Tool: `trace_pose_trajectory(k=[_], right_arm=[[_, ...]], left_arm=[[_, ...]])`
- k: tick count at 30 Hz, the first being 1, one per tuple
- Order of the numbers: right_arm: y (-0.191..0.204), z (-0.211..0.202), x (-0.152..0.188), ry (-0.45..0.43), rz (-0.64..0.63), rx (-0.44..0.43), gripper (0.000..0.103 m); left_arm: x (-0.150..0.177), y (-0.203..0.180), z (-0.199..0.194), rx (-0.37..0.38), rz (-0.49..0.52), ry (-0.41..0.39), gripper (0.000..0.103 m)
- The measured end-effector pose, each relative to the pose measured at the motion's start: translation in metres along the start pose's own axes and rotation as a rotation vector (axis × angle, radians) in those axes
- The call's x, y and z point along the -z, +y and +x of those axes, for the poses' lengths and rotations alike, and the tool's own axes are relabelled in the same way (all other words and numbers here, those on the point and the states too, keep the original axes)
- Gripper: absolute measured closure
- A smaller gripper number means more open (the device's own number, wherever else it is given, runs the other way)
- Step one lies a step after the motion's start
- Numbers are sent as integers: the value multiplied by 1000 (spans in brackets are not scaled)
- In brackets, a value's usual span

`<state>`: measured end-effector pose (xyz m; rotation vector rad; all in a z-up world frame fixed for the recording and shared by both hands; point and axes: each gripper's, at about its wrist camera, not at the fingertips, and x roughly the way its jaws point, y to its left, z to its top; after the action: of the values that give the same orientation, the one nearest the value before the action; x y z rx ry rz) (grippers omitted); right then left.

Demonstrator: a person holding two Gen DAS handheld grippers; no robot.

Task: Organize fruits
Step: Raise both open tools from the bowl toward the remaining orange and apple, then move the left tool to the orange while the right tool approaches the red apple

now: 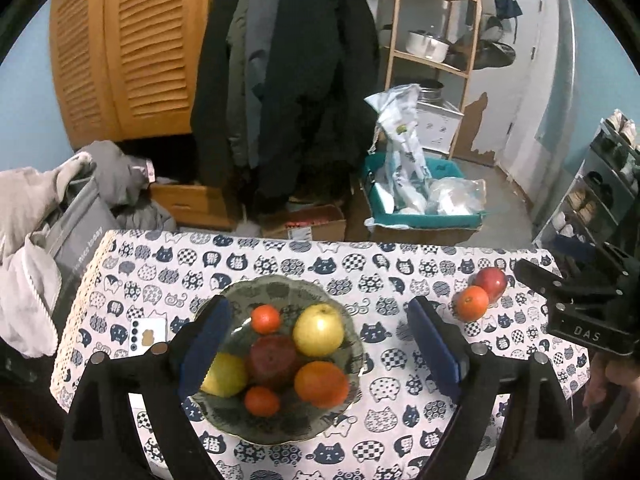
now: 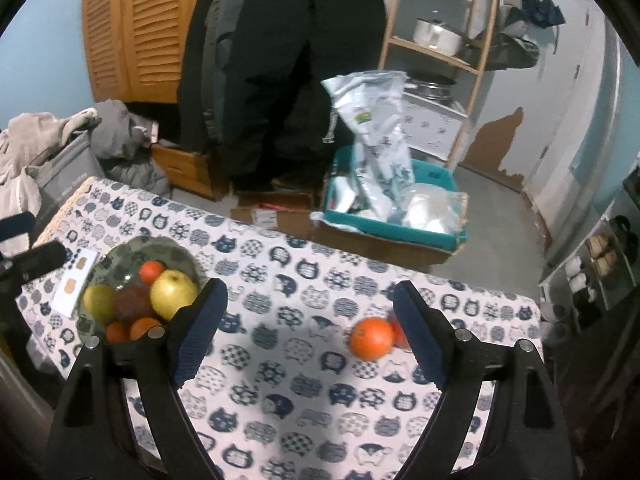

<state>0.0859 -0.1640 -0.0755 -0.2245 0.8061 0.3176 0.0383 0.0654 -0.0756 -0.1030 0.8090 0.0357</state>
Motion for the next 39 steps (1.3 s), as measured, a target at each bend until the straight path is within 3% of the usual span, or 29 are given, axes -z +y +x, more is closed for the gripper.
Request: trace_pose_trajectory(k=[10,13,21,28,39], right_arm=[[-62,-30,25,-30,49,95,17],[-82,-33,33,-26,84,113,17],[-128,-41,52,-21,162,163,17],[-151,-39,60,-8,214,171,17],[-166,-13,67,50,259,145,17]], left_arm=[[-7,-42,2,46,36,14,7],[-9,-56,2,57,47,12,1],[-8,-93,8,66,115,26,1],[-11,-116,15,91,134,32,1],[-8,-151,57,108,179,96,1]])
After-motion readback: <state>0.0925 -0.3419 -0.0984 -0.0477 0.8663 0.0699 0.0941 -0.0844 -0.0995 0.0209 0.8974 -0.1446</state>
